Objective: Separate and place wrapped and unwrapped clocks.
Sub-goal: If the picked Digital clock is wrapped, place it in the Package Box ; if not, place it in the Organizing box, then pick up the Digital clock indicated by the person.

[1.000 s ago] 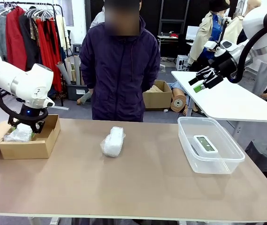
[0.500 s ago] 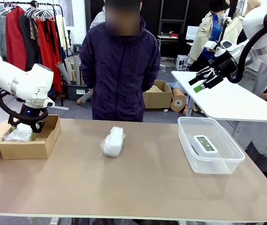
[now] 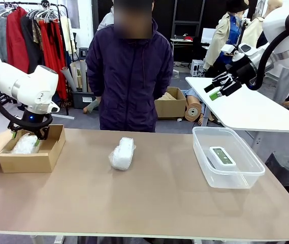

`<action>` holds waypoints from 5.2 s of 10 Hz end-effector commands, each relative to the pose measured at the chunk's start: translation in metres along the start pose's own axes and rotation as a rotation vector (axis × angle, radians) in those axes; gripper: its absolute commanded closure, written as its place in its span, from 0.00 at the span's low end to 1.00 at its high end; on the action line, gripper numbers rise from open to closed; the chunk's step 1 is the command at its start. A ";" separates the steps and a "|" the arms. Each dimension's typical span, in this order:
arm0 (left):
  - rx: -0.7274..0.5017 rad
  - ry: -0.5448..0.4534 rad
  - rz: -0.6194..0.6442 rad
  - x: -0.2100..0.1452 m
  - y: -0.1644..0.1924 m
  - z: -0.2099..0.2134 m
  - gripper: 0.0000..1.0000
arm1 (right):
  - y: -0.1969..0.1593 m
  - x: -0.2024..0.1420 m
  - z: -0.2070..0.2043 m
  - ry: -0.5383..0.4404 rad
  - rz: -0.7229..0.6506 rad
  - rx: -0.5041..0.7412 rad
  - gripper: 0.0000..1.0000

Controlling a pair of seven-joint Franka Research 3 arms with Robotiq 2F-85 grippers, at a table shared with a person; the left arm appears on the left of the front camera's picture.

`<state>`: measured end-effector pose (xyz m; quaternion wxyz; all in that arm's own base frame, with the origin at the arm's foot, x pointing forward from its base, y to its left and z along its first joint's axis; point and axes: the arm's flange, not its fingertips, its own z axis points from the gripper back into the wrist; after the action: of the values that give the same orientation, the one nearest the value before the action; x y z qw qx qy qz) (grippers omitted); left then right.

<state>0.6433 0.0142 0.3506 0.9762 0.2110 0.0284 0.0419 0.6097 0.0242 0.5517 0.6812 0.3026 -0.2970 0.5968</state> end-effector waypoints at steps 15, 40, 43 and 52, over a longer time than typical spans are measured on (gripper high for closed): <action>-0.049 -0.008 -0.066 -0.006 0.030 0.047 0.00 | 0.003 0.002 0.000 0.001 0.006 0.000 0.00; -0.934 -1.078 -1.419 -0.036 0.120 0.162 0.00 | 0.003 0.002 0.000 0.001 0.006 0.000 0.00; -0.867 -1.096 -1.521 -0.039 0.119 0.164 0.00 | 0.003 0.002 0.000 0.001 0.006 0.000 0.00; -0.867 -1.096 -1.521 -0.039 0.119 0.164 0.00 | 0.003 0.002 0.000 0.001 0.006 0.000 0.00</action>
<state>0.6103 0.0500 0.5491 0.6207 -0.2474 -0.3112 -0.6758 0.6097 0.0241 0.5518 0.6811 0.3025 -0.2971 0.5969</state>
